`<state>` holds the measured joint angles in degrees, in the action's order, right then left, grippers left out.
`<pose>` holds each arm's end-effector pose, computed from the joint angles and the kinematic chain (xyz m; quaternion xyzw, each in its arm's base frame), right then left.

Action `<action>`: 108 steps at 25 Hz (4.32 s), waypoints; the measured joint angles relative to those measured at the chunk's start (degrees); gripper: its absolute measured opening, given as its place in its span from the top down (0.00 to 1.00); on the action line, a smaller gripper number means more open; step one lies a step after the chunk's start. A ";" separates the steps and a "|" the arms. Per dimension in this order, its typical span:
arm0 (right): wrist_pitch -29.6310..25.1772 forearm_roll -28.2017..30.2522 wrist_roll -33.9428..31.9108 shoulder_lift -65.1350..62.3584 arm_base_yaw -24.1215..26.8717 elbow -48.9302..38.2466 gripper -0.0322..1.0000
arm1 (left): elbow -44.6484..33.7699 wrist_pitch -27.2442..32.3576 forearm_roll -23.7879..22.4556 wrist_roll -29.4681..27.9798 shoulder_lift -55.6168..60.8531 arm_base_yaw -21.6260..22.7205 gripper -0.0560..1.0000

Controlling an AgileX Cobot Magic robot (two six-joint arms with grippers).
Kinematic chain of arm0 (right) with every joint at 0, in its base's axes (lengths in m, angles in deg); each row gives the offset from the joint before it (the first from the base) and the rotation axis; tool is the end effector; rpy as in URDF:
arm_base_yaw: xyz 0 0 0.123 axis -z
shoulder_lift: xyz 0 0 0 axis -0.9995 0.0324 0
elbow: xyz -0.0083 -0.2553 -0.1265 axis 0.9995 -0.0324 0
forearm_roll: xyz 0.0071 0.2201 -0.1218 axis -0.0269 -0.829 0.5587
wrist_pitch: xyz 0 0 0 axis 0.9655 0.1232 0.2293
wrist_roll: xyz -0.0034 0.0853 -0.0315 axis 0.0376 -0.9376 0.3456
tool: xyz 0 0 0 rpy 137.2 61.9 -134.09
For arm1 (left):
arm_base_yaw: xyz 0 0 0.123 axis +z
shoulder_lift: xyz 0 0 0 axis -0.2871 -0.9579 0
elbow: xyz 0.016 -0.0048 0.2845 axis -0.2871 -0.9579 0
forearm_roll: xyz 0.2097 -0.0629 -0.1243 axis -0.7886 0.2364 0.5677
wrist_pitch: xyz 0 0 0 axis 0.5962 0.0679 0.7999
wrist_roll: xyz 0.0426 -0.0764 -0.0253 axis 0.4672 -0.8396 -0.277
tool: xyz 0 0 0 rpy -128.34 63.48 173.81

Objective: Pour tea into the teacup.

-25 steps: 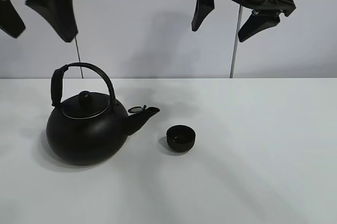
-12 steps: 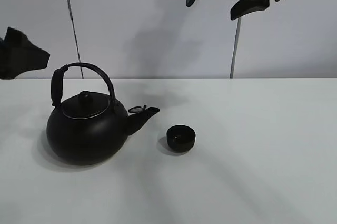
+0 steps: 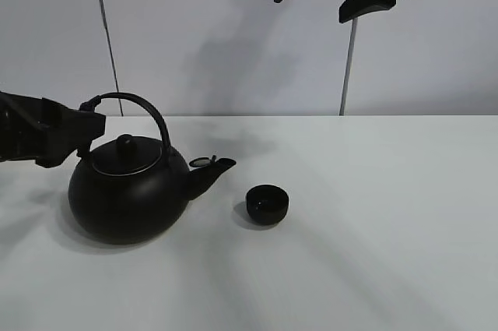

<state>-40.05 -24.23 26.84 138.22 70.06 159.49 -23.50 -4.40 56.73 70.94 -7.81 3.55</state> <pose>0.4040 0.1379 0.2976 -0.0407 0.8986 0.1495 0.4104 0.2487 -0.0814 0.1529 0.2104 0.7862 -0.1351 0.5651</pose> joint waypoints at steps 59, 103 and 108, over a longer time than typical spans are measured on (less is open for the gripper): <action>0.04 -0.17 0.00 0.00 0.00 0.00 0.37 | 8.04 -7.76 4.20 -0.08 -15.41 0.00 0.45; 0.04 -0.17 0.00 0.00 0.00 0.00 0.37 | 25.47 13.41 -1.62 7.73 -14.53 -7.67 0.84; 0.04 -0.17 0.00 0.00 0.00 0.00 0.37 | 25.47 13.83 -0.66 9.10 -14.53 -7.67 0.84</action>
<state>-40.00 -24.40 26.84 138.22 70.06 159.49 1.97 9.43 56.08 80.04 -22.34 -4.12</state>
